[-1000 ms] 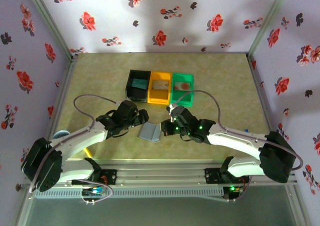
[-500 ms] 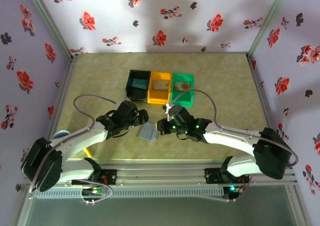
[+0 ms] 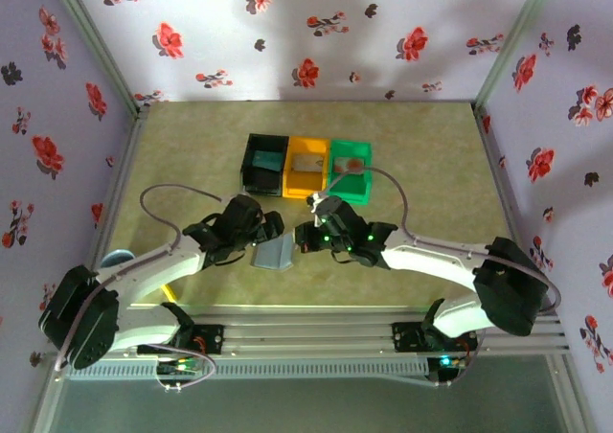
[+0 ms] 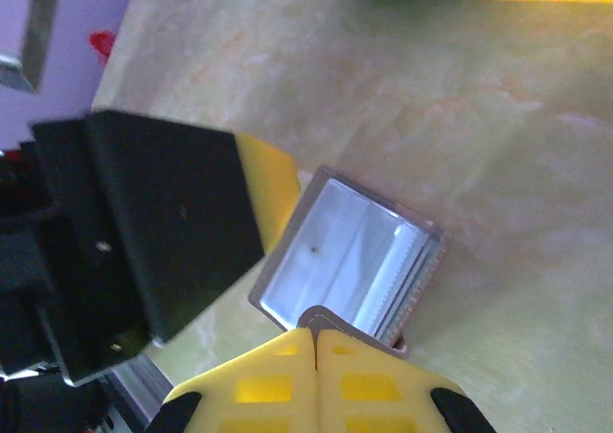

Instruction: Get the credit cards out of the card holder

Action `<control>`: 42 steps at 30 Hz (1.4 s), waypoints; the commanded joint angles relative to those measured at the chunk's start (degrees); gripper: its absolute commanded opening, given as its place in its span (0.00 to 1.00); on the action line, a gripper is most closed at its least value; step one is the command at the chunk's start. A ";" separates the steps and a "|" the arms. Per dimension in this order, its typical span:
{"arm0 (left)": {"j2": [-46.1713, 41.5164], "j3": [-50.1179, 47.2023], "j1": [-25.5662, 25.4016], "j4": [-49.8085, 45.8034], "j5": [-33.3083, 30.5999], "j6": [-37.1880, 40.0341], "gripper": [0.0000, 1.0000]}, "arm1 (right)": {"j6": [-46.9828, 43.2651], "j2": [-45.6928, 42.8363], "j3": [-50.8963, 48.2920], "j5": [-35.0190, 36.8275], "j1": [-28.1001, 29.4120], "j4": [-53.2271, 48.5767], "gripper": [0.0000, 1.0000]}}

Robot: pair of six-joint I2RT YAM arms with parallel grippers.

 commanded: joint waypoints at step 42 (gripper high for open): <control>1.56 -3.29 -0.26 0.02 4.08 -2.37 0.99 | 1.12 -5.08 -10.07 3.79 -1.70 0.48 0.07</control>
